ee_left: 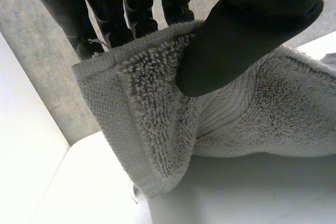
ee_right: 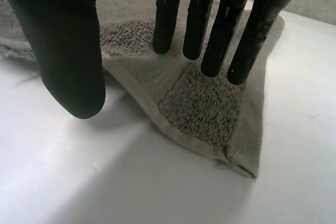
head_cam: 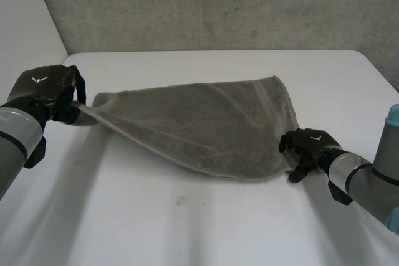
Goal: Fold the towel.
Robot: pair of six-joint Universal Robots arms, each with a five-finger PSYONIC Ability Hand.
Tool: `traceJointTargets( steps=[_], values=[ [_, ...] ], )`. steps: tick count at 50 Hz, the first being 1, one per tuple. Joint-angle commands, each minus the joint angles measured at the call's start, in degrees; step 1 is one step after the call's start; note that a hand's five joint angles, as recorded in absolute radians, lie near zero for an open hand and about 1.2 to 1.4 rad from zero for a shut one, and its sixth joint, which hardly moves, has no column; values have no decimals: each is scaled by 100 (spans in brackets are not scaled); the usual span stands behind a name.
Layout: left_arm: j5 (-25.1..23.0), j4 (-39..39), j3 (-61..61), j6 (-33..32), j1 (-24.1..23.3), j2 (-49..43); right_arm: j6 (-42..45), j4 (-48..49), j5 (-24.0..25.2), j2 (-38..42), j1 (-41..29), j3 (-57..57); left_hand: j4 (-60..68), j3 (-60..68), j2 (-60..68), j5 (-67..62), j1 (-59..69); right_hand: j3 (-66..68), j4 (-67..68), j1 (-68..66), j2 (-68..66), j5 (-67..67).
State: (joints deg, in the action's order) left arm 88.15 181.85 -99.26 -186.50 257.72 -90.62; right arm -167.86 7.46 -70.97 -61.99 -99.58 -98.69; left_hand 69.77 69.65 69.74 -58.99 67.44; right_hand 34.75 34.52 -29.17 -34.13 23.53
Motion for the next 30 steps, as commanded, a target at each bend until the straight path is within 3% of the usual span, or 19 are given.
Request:
traceJointTargets(
  steps=[1, 2, 3, 7, 15, 17, 18, 20, 21, 22, 23, 25, 30],
  values=[
    [1, 0, 12, 0, 6, 0, 34, 124, -373, 222, -79, 245, 1023, 1035, 1026, -1101, 1256, 2706, 2729, -3263, -2767, 2827],
    [1, 0, 12, 0, 6, 0, 34, 124, -374, 222, -79, 245, 1023, 1035, 1026, -1101, 1256, 2714, 2738, -3272, -2776, 2836],
    [1, 0, -5, 0, 6, 0, 34, 185, -417, 196, -79, 288, 1023, 1035, 1026, -1101, 1256, 4380, 4403, -4937, -4441, 4501],
    [1, -9, -41, 0, 6, 0, -10, 326, -532, 90, -35, 341, 1023, 1035, 1026, -1101, 1256, 4525, 4548, -5083, -4587, 4647],
    [18, -158, -287, -71, 6, 9, 385, 107, -549, -999, -18, 271, 1023, 1035, 1026, -1101, 1256, 4525, 4548, -5083, -4587, 4647],
    [10, -508, -549, -114, 6, 123, 1320, -601, -436, -1515, -9, 184, 1023, 1035, 1026, -1101, 1256, 4525, 4548, -5083, -4587, 4647],
    [10, -510, -550, -114, 6, 123, 1326, -605, -435, -1518, -9, 183, 1023, 1035, 1026, -1101, 1256, 4525, 4548, -5083, -4587, 4647],
    [10, -800, -673, -176, 6, 220, 2559, -1602, -400, -2069, 183, 87, 1023, 1035, 1026, -1101, 1256, 4525, 4548, -5083, -4587, 4647],
    [10, -1183, -786, -280, 15, 342, 2565, -1607, -400, -2072, 185, 87, 1023, 1035, 1026, -1101, 1256, 4525, 4548, -5083, -4587, 4647],
    [1, -1569, -918, -421, 15, 439, 3157, -2086, -435, -2254, 350, 26, 1023, 1035, 1026, -1101, 1256, 4525, 4548, -5083, -4587, 4647],
    [1, -1573, -919, -422, 15, 440, 3163, -2091, -435, -2256, 352, 25, 1023, 1035, 1026, -1101, 1256, 4525, 4548, -5083, -4587, 4647],
    [-25, -2212, -1191, -737, 42, 702, 4221, -3096, -496, -2571, 562, -106, 1023, 1035, 1026, -1101, 1256, 4525, 4548, -5083, -4587, 4647],
    [-43, -2444, -1490, -1028, 24, 1072, 5191, -4110, -444, -3239, 747, -203, 1023, 1035, 1026, -1101, 1256, 4525, 4548, -5083, -4587, 4647]
  ],
)
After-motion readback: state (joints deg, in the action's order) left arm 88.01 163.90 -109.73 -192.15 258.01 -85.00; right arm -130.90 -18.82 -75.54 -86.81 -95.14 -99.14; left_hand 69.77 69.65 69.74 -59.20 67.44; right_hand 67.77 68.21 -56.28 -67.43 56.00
